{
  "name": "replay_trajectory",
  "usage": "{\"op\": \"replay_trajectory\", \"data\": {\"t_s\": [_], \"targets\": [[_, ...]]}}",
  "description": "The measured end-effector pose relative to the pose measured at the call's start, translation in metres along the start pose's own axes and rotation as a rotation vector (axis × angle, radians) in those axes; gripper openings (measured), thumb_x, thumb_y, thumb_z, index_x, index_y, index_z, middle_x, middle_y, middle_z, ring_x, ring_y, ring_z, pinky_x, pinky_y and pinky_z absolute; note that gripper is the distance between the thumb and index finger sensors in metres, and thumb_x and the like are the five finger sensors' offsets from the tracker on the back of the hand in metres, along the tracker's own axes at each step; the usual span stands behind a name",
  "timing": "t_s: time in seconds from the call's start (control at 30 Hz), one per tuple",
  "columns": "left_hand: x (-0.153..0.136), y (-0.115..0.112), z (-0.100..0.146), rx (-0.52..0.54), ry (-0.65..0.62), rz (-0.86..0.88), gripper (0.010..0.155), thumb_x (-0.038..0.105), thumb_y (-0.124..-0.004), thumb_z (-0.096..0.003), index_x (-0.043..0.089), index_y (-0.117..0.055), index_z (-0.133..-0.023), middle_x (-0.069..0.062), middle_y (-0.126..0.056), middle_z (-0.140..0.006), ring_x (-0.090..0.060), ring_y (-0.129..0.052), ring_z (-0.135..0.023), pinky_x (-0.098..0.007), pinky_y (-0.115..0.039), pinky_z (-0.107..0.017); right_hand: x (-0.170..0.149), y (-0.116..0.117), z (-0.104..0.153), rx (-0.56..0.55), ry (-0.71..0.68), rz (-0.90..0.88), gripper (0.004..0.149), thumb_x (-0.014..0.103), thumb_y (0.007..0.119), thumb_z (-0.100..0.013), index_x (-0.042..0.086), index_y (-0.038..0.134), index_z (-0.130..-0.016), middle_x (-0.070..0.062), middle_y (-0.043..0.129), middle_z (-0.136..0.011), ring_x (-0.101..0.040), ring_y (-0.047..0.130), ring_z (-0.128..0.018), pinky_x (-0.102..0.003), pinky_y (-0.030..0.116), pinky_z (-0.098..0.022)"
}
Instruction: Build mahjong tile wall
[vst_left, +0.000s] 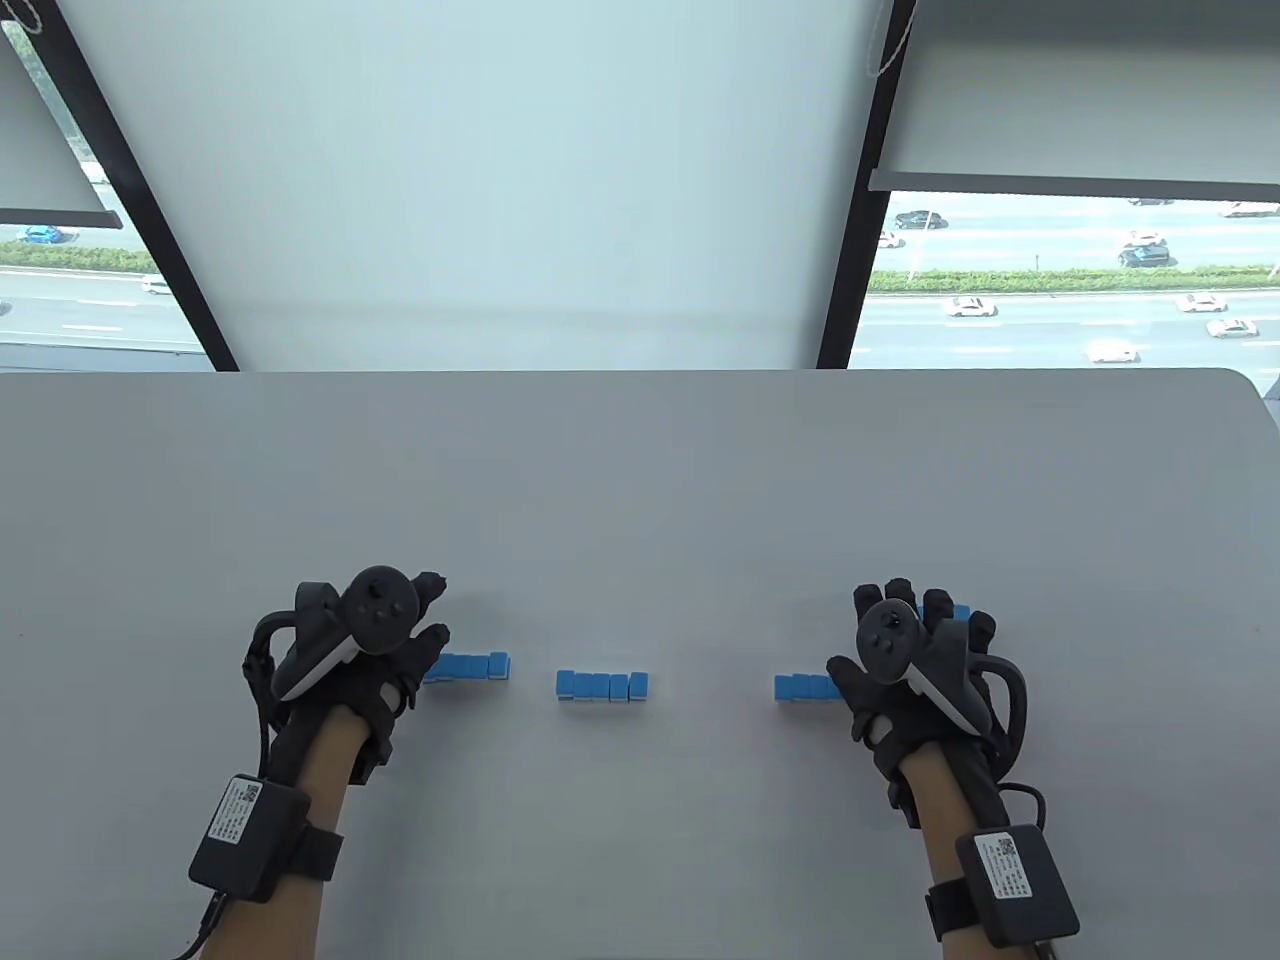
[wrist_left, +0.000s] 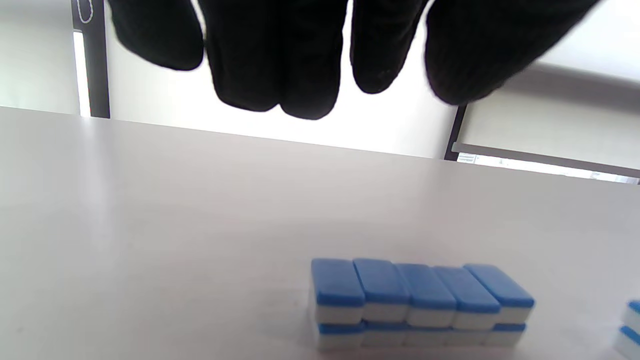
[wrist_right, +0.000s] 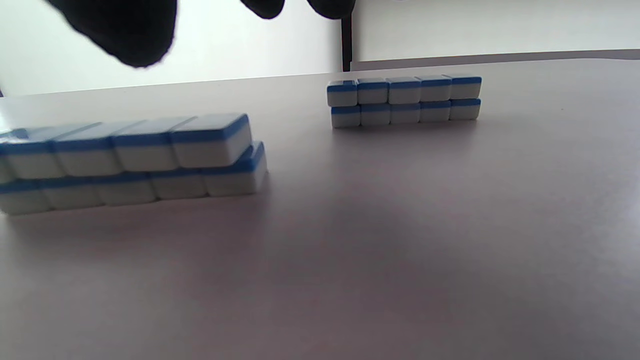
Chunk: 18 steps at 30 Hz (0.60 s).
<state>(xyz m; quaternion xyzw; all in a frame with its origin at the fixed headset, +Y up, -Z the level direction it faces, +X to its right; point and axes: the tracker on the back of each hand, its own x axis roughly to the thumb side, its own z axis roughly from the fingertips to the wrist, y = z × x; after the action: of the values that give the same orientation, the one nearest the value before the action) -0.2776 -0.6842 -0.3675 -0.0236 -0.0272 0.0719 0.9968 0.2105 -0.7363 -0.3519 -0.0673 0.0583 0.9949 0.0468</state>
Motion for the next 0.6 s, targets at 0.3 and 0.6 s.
{"op": "replay_trajectory", "data": {"t_s": [0.3,0.6], "targets": [[0.004,-0.021,0.022,-0.015,-0.059,0.089,0.084,0.069,-0.070,-0.0398,0.035,-0.043,-0.112,-0.004,-0.041,-0.120,-0.042,-0.034,-0.109,-0.070,-0.037,-0.072,0.000,-0.001,0.002,-0.011,-0.005,0.000,0.079,0.064,0.069,-0.044,0.038,0.033,-0.108,0.006,0.027,-0.118,-0.036,0.023,-0.107,-0.063,0.014,-0.068],[-0.009,-0.040,0.015,-0.127,-0.068,0.052,0.089,0.072,-0.068,-0.0394,0.035,-0.033,-0.113,-0.006,-0.025,-0.121,-0.045,-0.024,-0.108,-0.073,-0.027,-0.070,-0.011,-0.026,0.002,-0.112,0.061,-0.008,0.079,0.065,0.069,-0.044,0.037,0.033,-0.109,0.002,0.027,-0.118,-0.039,0.026,-0.106,-0.064,0.017,-0.069]]}}
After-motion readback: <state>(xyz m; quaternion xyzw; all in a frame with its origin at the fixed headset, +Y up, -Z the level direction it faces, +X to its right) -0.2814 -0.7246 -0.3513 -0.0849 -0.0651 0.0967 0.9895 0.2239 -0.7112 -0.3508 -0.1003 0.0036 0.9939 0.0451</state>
